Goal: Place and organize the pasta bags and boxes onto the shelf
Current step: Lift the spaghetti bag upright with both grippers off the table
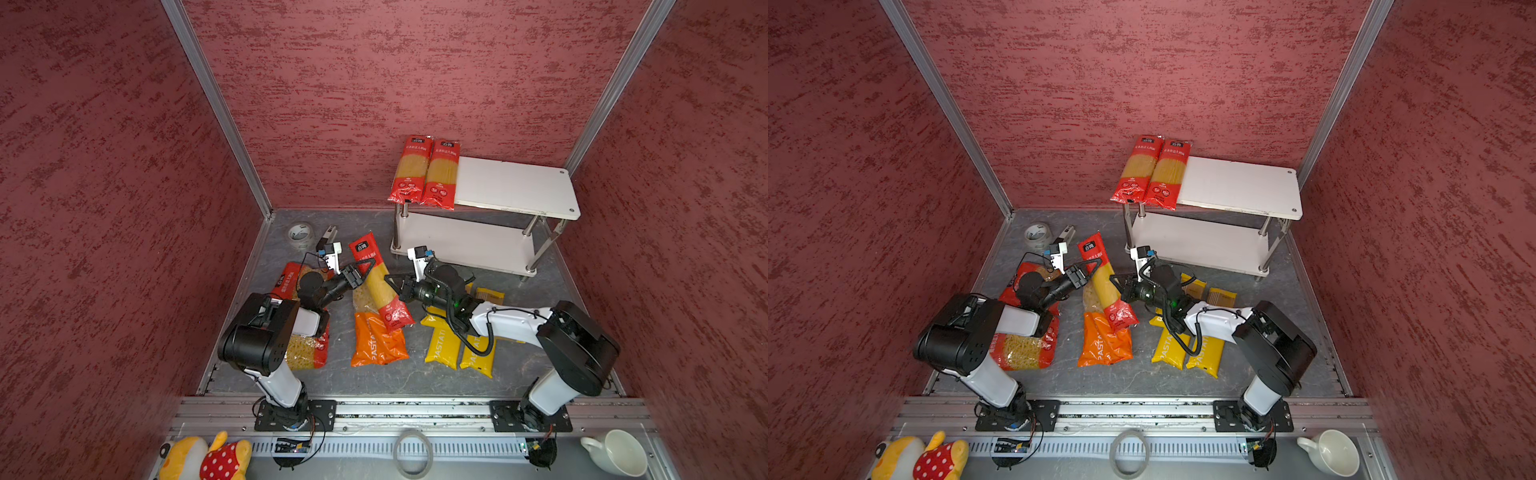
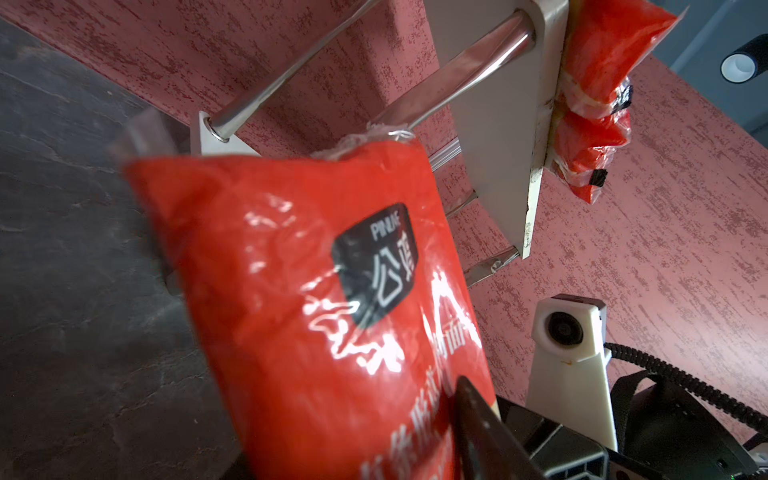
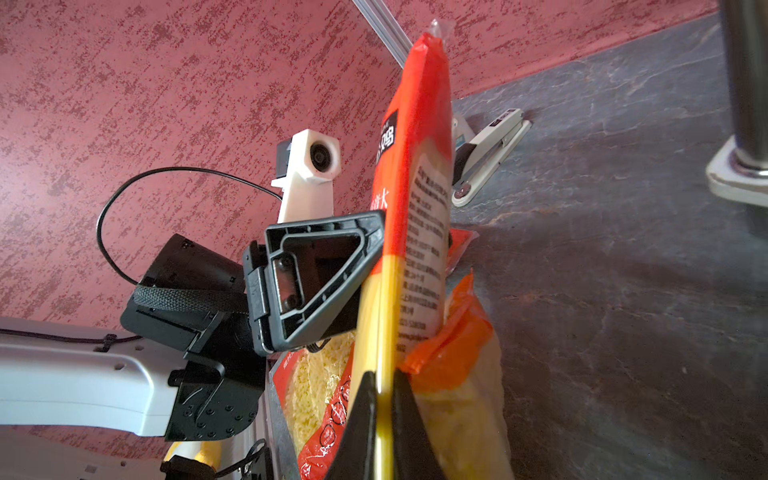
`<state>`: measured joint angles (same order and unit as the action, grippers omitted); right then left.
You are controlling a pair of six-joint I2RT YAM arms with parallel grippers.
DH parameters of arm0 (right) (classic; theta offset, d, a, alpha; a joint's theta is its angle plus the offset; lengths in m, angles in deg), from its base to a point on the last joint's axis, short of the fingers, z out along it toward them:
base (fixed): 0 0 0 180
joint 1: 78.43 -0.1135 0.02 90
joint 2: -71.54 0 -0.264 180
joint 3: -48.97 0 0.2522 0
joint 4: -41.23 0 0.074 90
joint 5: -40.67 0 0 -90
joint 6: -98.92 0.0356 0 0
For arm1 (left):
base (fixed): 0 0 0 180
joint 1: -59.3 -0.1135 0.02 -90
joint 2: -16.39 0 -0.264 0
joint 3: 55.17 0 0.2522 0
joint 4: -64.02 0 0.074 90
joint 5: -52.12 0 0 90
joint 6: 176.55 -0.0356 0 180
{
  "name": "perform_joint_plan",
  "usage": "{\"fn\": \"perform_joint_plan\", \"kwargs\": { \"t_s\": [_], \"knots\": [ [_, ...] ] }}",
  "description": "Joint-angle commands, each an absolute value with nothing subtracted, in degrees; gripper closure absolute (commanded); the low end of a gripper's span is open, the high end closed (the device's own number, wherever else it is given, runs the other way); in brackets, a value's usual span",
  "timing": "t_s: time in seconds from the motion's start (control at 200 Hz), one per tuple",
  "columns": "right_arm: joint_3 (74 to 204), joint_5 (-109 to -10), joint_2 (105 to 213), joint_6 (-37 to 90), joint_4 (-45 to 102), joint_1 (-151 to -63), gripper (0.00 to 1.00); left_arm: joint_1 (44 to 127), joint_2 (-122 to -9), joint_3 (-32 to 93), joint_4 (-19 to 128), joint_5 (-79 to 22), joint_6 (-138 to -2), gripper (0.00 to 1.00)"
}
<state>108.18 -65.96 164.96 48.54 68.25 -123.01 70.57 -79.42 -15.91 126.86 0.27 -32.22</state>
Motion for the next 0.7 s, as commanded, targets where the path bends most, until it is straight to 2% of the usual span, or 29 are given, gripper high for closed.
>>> {"fn": "perform_joint_plan", "kwargs": {
  "t_s": [0.0, 0.045, 0.13, 0.23, 0.361, 0.421, 0.556, 0.696],
  "knots": [
    [109.76, -66.38, 161.9, 48.92, 83.52, -123.52, 1.0, 70.74, -78.9, -14.91, 131.16, 2.33, -32.03, 0.56],
    [109.71, -66.02, 161.84, 48.98, 82.57, -123.56, 1.0, 70.64, -78.43, -14.87, 131.12, 2.46, -31.95, 0.64],
    [109.91, -65.08, 161.5, 47.34, 79.57, -123.61, 0.91, 70.48, -77.79, -14.79, 130.91, 2.47, -31.75, 0.72],
    [109.05, -62.78, 160.52, 46.19, 78.33, -123.48, 0.83, 70.47, -77.07, -14.83, 130.5, 2.29, -31.66, 0.78],
    [108.05, -61.27, 158.25, 44.08, 75.19, -123.47, 0.7, 69.87, -74.95, -14.36, 129.66, 2.28, -31.06, 0.86],
    [107.45, -59.9, 156.73, 42.87, 72.92, -123.52, 0.63, 69.51, -73.23, -13.84, 128.28, 2.38, -31.05, 0.88],
    [105.74, -58.3, 152.13, 39.42, 68.01, -123.52, 0.56, 68.8, -67.19, -12.15, 123.54, 2.68, -31.52, 0.9],
    [103.68, -59.37, 148.34, 37.35, 63.51, -123.5, 0.48, 68.62, -58.1, -7.61, 110.23, 2.99, -36.24, 0.91]
  ]
}}
